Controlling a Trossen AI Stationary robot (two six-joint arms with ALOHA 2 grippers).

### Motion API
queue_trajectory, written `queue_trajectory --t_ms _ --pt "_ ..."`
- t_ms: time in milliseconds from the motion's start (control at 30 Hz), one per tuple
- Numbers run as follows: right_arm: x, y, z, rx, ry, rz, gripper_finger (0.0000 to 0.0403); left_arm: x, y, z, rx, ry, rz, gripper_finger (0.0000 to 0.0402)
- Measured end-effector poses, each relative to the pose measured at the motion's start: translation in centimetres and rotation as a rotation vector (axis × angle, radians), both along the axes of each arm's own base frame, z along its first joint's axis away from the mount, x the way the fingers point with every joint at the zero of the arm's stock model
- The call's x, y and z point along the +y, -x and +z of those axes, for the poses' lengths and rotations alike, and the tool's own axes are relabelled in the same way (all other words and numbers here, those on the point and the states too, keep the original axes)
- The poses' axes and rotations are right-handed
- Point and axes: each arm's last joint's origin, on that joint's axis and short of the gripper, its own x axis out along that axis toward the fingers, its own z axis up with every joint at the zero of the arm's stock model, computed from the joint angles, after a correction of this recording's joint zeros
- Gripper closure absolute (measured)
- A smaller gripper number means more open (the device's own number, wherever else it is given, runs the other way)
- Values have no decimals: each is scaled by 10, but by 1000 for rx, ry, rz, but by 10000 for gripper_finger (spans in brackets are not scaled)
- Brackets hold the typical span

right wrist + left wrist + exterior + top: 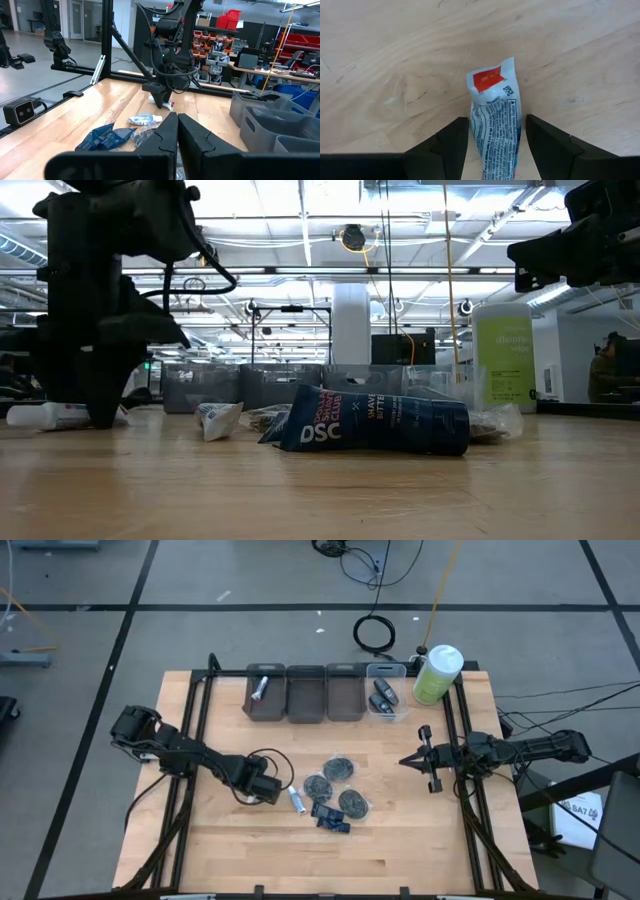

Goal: Pick & Place Travel size toiletries
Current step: Put the left toothpaste into the left black bin

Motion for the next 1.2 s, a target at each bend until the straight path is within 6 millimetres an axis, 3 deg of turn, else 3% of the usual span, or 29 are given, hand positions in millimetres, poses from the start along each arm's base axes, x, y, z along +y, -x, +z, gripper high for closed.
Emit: queue_trajectory --t_ms 500,933,1067,1200 --pt "0 0 0 2 0 0 399 2 -1 0 6 3 -77 210" --pt "0 0 0 2 0 0 399 2 -3 -1 -26 -23 -79 355" --pt "0 0 0 2 0 0 399 3 -4 -1 -40 -33 -80 367" --pt "0 0 0 2 0 0 399 2 -5 -1 -48 -33 -92 352"
